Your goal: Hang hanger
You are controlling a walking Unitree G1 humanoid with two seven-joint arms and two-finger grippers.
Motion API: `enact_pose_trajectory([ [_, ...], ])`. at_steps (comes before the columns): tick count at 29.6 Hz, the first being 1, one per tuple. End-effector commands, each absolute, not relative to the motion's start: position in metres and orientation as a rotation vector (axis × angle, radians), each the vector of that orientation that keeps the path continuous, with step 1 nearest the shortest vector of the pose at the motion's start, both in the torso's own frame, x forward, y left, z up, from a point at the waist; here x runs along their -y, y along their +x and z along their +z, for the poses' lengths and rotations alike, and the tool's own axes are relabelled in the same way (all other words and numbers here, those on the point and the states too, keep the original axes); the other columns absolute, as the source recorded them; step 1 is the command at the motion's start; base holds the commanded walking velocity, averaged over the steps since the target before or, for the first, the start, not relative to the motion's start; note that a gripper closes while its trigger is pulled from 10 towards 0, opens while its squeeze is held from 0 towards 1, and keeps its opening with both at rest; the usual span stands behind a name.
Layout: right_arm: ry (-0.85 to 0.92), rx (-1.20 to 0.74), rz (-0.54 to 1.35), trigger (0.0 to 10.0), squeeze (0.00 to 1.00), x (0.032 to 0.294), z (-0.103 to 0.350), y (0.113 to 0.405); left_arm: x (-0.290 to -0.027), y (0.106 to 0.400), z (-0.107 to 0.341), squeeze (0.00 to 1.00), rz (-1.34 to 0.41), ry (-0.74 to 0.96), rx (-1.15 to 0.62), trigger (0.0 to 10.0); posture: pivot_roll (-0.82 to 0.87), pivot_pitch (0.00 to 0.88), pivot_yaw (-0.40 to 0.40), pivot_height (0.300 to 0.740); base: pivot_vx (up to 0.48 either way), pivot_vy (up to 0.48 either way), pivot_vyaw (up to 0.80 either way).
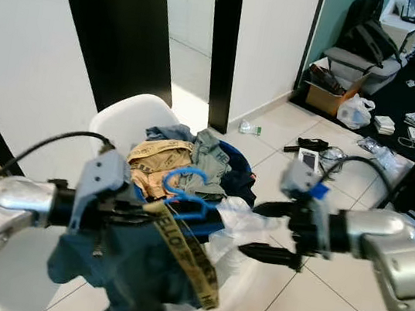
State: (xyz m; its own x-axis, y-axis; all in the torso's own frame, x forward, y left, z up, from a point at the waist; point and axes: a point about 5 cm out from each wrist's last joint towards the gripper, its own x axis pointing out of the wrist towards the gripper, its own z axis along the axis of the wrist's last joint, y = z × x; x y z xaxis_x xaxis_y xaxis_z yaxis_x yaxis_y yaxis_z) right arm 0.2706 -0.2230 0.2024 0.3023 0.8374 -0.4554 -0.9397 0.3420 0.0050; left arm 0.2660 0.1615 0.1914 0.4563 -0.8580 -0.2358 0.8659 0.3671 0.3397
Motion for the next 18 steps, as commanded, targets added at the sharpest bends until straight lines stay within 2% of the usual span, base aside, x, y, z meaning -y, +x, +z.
enact_pose_trajectory([
  [1, -0.246, -0.397, 1.185, 10.0, 0.81, 0.229, 0.205, 0.267, -0.176, 0.267, 0.194, 0.0, -1.078, 0.462, -0.026, 0.0, -0.06, 0.0, 0.033, 0.74, 0.0, 0.0, 0.0],
  [2, -0.192, -0.395, 1.173, 10.0, 0.37, 0.233, 0.202, 0.262, -0.181, 0.268, 0.199, 0.0, -1.064, 0.466, -0.003, 0.0, -0.06, 0.0, 0.033, 0.74, 0.0, 0.0, 0.0],
  [4, -0.154, -0.393, 1.166, 10.0, 0.37, 0.237, 0.2, 0.259, -0.184, 0.268, 0.202, 0.0, -1.055, 0.468, 0.014, 0.0, -0.06, 0.0, 0.033, 0.74, 0.0, 0.0, 0.0],
  [5, -0.107, -0.404, 1.164, 10.0, 0.0, 0.239, 0.192, 0.255, -0.185, 0.267, 0.208, 0.0, -1.063, 0.45, 0.049, 0.0, -0.06, 0.0, 0.032, 0.74, 0.0, 0.0, 0.0],
  [6, -0.107, -0.404, 1.164, 10.0, 0.0, 0.239, 0.192, 0.255, -0.185, 0.267, 0.208, 0.0, -1.063, 0.45, 0.049, 0.0, -0.06, 0.0, 0.032, 0.74, 0.0, 0.0, 0.0],
  [9, 0.111, -0.431, 1.148, 10.0, 0.0, 0.242, 0.156, 0.244, -0.178, 0.261, 0.235, 0.0, -1.127, 0.351, 0.21, 0.0, -0.05, 0.0, 0.033, 0.74, 0.0, 0.0, 0.0],
  [15, 0.187, -0.429, 1.107, 10.0, 0.0, 0.243, 0.143, 0.245, -0.174, 0.258, 0.243, 0.0, -1.154, 0.329, 0.251, 0.0, -0.05, 0.0, 0.033, 0.74, 0.0, 0.0, 0.0],
  [16, 0.213, -0.435, 1.065, 10.0, 0.0, 0.242, 0.134, 0.248, -0.173, 0.256, 0.244, 0.0, -1.173, 0.322, 0.265, 1.4, -0.05, 0.0, 0.035, 0.74, 0.0, 0.0, 0.0],
  [18, 0.239, -0.452, 1.01, 10.0, 0.0, 0.24, 0.124, 0.253, -0.171, 0.254, 0.244, 0.0, -1.188, 0.31, 0.277, 1.7, -0.05, 0.0, 0.039, 0.74, 0.0, 0.0, 0.0],
])
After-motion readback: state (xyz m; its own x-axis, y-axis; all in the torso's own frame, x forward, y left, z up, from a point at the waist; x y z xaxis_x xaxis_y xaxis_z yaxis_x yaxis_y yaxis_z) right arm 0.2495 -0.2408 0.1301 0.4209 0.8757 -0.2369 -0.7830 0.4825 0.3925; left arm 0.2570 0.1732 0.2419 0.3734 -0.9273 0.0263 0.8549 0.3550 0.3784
